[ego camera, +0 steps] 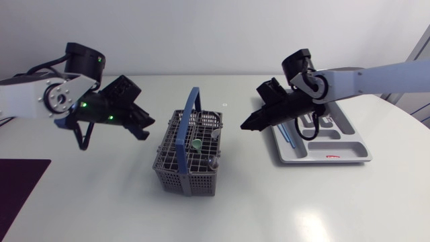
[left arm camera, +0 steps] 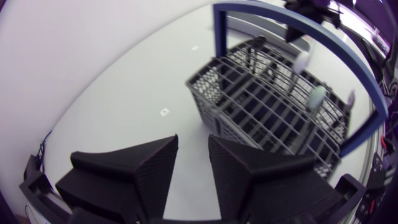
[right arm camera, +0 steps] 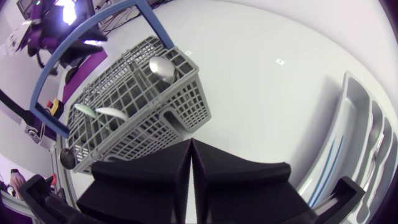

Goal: Unload the cutlery basket into the drawer organizer.

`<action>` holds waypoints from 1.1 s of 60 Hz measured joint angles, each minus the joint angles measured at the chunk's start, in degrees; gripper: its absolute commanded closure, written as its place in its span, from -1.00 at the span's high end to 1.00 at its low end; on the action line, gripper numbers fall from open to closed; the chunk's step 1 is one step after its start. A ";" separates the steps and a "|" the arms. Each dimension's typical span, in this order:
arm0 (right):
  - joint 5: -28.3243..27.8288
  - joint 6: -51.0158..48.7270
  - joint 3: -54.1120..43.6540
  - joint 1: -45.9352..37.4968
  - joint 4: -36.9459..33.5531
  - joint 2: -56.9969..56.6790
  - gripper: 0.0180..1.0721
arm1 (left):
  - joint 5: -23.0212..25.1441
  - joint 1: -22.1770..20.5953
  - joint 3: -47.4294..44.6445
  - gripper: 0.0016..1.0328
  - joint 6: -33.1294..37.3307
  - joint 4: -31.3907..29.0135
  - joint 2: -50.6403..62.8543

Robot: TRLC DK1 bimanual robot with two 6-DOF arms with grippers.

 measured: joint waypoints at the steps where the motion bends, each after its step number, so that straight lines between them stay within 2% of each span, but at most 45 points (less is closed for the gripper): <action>1: -0.02 0.11 0.94 0.02 0.11 0.87 -0.85 | 0.04 -0.39 -1.14 0.06 0.44 -0.55 -1.29; 11: -0.17 1.75 9.70 0.09 0.13 8.11 -0.85 | 1.86 -3.91 -9.90 0.05 4.00 -8.35 -11.45; 21: -0.37 3.23 19.41 0.42 -1.01 13.84 -0.85 | 4.13 -6.62 -12.87 0.05 6.08 -15.37 -18.32; 33: -0.39 4.35 26.69 2.23 -2.60 18.21 -0.85 | 4.59 -13.77 -16.04 0.05 6.21 -16.63 -22.34; 39: -0.39 4.48 28.85 3.19 -3.67 19.96 -0.85 | 4.59 -15.93 -17.92 0.05 5.16 -14.49 -22.32; 45: -0.55 4.48 29.14 4.13 -5.01 20.83 -0.85 | 4.59 -15.63 -19.02 0.05 4.87 -9.49 -20.09; 56: -1.05 3.89 28.37 4.76 -5.90 20.98 -0.85 | 4.52 -13.35 -20.94 0.05 4.74 -3.06 -14.16; 66: -1.55 2.45 23.02 4.00 -5.70 17.22 -0.85 | 3.67 -9.18 -21.09 0.05 4.74 1.64 -11.17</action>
